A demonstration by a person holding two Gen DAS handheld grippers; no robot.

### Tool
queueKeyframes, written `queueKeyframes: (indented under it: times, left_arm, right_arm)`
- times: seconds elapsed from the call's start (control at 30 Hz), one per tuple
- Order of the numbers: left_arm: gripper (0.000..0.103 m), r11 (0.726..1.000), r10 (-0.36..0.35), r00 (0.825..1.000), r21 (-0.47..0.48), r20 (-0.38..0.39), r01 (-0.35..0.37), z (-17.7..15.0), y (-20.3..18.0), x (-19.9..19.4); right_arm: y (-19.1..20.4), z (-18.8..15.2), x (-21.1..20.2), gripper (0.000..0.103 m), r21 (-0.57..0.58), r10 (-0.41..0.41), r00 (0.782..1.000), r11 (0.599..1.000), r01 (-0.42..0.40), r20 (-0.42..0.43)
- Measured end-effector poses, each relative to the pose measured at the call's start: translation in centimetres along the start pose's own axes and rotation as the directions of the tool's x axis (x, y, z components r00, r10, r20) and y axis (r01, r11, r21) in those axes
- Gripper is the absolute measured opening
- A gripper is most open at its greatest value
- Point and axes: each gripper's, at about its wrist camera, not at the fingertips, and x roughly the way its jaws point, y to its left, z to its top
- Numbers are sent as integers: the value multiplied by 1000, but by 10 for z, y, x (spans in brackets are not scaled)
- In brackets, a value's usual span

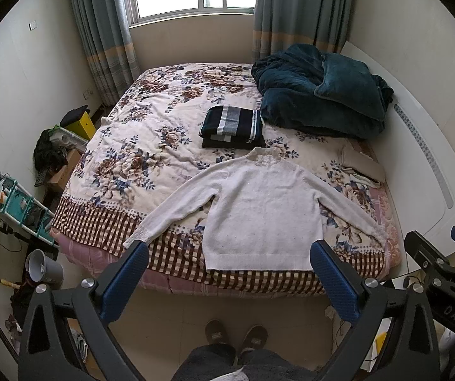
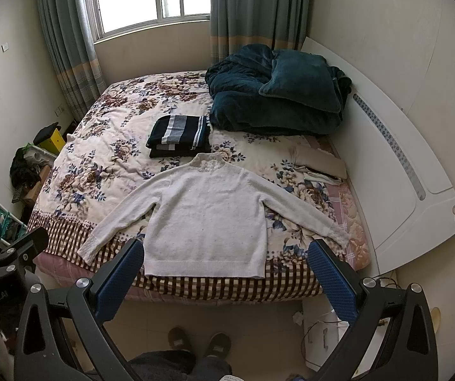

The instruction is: Fold small clothes

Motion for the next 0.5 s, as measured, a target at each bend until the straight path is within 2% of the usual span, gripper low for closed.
queueKeyframes:
  times: [0.5]
  left_arm:
    - [103,1000,-12,1000,9,-8,12,6,-5,5]
  right_arm:
    - [-6,-3,3,103,16,-7,1000,1000,7,-18]
